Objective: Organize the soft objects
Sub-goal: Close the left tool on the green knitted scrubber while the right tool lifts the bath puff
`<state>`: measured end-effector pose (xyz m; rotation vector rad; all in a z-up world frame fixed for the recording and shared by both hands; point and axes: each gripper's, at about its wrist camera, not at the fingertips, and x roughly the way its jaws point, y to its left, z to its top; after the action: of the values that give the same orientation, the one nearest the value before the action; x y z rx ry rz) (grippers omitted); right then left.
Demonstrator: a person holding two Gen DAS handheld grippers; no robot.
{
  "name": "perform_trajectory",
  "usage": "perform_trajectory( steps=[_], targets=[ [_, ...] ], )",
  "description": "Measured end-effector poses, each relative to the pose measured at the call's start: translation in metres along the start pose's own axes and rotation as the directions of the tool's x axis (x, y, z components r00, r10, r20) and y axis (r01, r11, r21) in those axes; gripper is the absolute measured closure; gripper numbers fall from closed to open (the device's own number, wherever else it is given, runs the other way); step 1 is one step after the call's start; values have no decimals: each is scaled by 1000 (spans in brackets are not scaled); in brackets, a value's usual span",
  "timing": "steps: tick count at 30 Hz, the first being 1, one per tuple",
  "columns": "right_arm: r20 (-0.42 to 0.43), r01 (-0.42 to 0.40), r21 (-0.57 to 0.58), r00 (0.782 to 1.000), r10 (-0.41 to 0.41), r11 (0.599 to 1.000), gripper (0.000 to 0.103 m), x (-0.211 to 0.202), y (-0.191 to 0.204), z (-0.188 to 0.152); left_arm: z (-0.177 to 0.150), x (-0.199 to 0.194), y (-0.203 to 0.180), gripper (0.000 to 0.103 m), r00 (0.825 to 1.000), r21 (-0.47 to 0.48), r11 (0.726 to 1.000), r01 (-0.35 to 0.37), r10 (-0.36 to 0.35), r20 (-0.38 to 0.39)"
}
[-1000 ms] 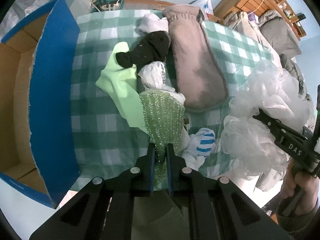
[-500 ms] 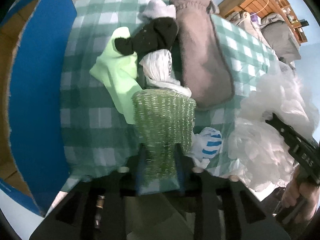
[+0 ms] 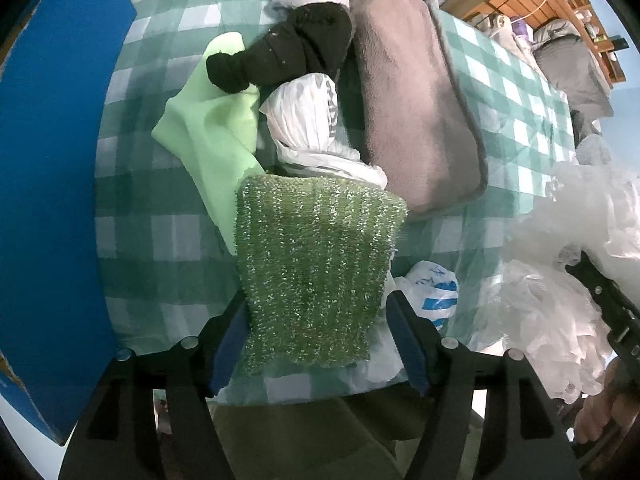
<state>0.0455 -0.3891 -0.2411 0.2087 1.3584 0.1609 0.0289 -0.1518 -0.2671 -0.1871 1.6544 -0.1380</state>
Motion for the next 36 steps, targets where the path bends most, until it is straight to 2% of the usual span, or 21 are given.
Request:
perform_trajectory(
  steps=[6, 7, 8, 10, 14, 15, 16, 22, 36],
  targets=[
    [0, 1, 1, 1000, -1, 1000, 40, 0, -3, 1, 2, 7, -2, 32, 1000, -5, 1000, -6, 6, -6],
    [0, 1, 1, 1000, -1, 1000, 40, 0, -3, 1, 2, 7, -2, 36, 1000, -4, 1000, -2, 2, -5],
    [0, 2, 1, 1000, -2, 1000, 40, -1, -4, 0, 2, 8, -2, 40, 1000, -3, 1000, 0, 0, -8],
    [1, 1, 1, 1000, -1, 1000, 40, -1, -4, 0, 1, 9, -1, 59, 1000, -1, 1000, 10, -10, -20],
    [-1, -1, 2, 1000, 1, 1000, 40, -1, -4, 0, -2, 4, -6, 73, 1000, 16, 1000, 15, -15, 1],
    [-1, -2, 3, 1000, 2, 1000, 40, -1, -4, 0, -4, 3, -7, 83, 1000, 25, 1000, 13, -13, 4],
    [-1, -4, 3, 1000, 4, 1000, 40, -1, -4, -1, -5, 1, -7, 87, 1000, 31, 999, 13, -13, 5],
    [-1, -7, -2, 1000, 7, 1000, 40, -1, -1, -2, -11, -9, 0, 93, 998, 47, 998, 40, -42, 39],
    [32, 9, -30, 999, -8, 999, 40, -11, 16, 0, -20, -52, 7, 94, 991, 94, 995, 28, -40, 129]
  ],
)
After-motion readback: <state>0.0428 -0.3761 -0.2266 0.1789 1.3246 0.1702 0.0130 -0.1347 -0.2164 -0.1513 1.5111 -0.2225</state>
